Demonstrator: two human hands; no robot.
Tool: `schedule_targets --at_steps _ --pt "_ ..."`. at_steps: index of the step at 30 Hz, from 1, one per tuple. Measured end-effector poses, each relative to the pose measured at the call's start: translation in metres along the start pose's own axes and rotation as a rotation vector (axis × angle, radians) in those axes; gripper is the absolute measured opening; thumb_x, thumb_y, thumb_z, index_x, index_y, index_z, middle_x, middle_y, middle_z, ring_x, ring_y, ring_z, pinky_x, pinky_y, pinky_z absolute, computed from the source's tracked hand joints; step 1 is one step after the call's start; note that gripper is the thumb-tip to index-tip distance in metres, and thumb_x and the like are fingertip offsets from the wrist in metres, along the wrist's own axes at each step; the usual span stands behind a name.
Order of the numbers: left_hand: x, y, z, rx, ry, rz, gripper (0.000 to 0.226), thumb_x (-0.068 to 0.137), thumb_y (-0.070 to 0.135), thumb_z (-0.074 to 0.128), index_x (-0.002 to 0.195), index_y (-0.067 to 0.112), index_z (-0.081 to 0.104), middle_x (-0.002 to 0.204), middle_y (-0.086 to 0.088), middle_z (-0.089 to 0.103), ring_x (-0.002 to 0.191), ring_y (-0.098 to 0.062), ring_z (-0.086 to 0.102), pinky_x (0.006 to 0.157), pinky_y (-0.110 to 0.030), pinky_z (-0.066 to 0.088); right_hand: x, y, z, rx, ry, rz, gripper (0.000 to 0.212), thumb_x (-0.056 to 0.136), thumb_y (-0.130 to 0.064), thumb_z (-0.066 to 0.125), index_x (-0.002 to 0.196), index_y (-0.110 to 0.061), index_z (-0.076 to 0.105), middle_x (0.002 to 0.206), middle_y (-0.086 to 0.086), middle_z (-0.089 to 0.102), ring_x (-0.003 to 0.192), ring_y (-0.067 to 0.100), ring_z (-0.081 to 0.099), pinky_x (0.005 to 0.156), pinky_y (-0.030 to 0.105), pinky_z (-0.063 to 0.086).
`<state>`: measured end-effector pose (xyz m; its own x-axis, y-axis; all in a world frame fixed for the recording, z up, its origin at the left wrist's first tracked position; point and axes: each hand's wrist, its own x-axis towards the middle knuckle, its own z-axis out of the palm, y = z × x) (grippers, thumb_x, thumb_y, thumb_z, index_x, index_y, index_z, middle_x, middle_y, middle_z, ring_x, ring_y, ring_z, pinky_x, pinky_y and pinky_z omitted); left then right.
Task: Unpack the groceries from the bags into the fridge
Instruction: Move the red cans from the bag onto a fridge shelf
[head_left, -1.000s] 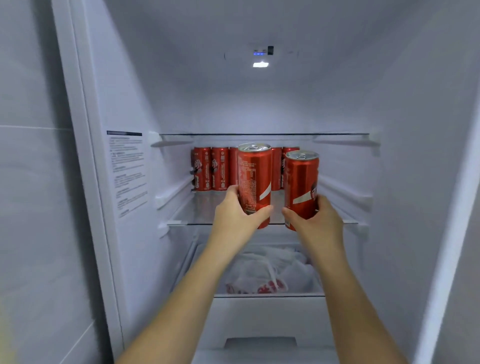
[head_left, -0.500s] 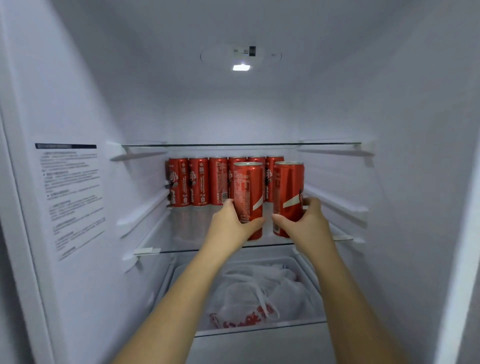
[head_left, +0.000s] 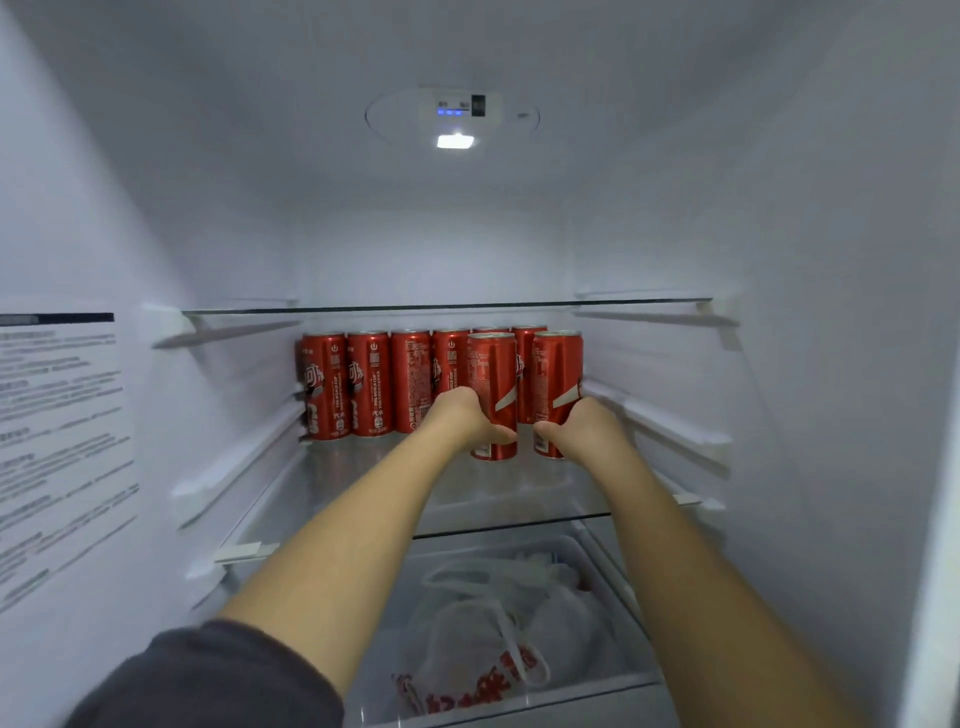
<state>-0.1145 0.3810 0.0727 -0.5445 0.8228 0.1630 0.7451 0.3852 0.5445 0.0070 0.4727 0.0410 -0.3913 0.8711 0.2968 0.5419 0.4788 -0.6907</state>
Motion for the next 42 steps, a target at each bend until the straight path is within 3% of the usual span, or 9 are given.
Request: schedule_targets --at_steps 3,7,12,17,24,29,33,36,42 --pt "0.018 0.008 0.006 0.082 -0.006 -0.012 0.058 0.083 0.047 0.070 0.118 0.004 0.055 0.113 -0.011 0.063 0.103 -0.027 0.063 0.087 -0.033 0.054 0.018 -0.002 0.002 -0.065 0.028 0.076 0.036 0.091 -0.036 0.062 0.122 -0.016 0.059 0.093 0.002 0.060 0.081 0.020 0.058 0.071 0.031 0.045" --pt "0.039 0.016 0.014 0.127 -0.026 -0.016 0.055 0.085 0.049 0.067 0.113 0.002 0.057 0.095 -0.010 0.060 0.099 -0.027 0.065 0.083 -0.032 0.054 0.041 -0.003 0.004 -0.199 0.032 0.141 0.042 0.091 -0.043 0.060 0.121 -0.013 0.060 0.109 0.008 0.065 0.096 0.028 0.062 0.072 0.033 0.044" --pt "0.063 0.016 0.028 0.155 0.035 -0.022 0.057 0.083 0.052 0.067 0.113 0.004 0.060 0.110 -0.010 0.064 0.100 -0.028 0.063 0.085 -0.035 0.053 0.059 -0.008 0.014 -0.339 0.082 0.214 0.041 0.095 -0.043 0.056 0.119 -0.011 0.059 0.116 0.008 0.064 0.107 0.026 0.062 0.076 0.032 0.045" --pt "0.072 0.020 0.036 0.214 0.033 -0.005 0.056 0.084 0.055 0.064 0.112 0.006 0.060 0.111 -0.009 0.063 0.101 -0.028 0.062 0.082 -0.034 0.051 0.071 -0.001 0.027 -0.273 0.158 0.293 0.044 0.091 -0.046 0.060 0.117 -0.011 0.060 0.114 0.009 0.066 0.102 0.027 0.064 0.078 0.032 0.049" --pt "0.076 0.021 0.047 0.250 0.097 -0.035 0.060 0.083 0.063 0.060 0.108 0.009 0.061 0.106 -0.006 0.064 0.098 -0.025 0.063 0.072 -0.032 0.047 0.081 0.003 0.027 -0.367 0.165 0.288 0.047 0.093 -0.048 0.057 0.118 -0.008 0.056 0.114 0.009 0.065 0.101 0.025 0.064 0.074 0.031 0.048" --pt "0.075 0.014 0.054 0.302 0.137 -0.034 0.058 0.083 0.070 0.051 0.091 0.013 0.057 0.098 -0.004 0.064 0.095 -0.024 0.063 0.070 -0.030 0.044 0.080 0.005 0.026 -0.561 0.122 0.225 0.036 0.101 -0.042 0.045 0.110 -0.011 0.061 0.112 0.007 0.064 0.101 0.022 0.062 0.071 0.030 0.043" --pt "0.074 0.015 0.052 0.337 0.133 -0.050 0.058 0.085 0.071 0.047 0.085 0.014 0.053 0.084 -0.002 0.057 0.084 -0.021 0.058 0.069 -0.030 0.041 0.079 0.005 0.024 -0.572 0.100 0.218 0.038 0.101 -0.044 0.042 0.106 -0.012 0.062 0.107 0.007 0.064 0.097 0.022 0.062 0.069 0.030 0.042" --pt "0.073 0.014 0.052 0.331 0.126 -0.053 0.059 0.085 0.072 0.045 0.087 0.014 0.055 0.084 -0.002 0.057 0.082 -0.021 0.056 0.070 -0.030 0.041 0.078 0.005 0.024 -0.575 0.099 0.217 0.039 0.101 -0.046 0.042 0.105 -0.013 0.062 0.107 0.007 0.065 0.098 0.022 0.063 0.069 0.030 0.042" --pt "0.067 0.011 0.047 0.324 0.066 -0.045 0.075 0.081 0.078 0.042 0.109 0.013 0.062 0.107 -0.005 0.064 0.101 -0.025 0.061 0.075 -0.032 0.042 0.056 0.000 0.020 -0.606 0.124 0.176 0.047 0.101 -0.049 0.036 0.111 -0.011 0.062 0.109 0.008 0.064 0.098 0.024 0.063 0.070 0.032 0.044"
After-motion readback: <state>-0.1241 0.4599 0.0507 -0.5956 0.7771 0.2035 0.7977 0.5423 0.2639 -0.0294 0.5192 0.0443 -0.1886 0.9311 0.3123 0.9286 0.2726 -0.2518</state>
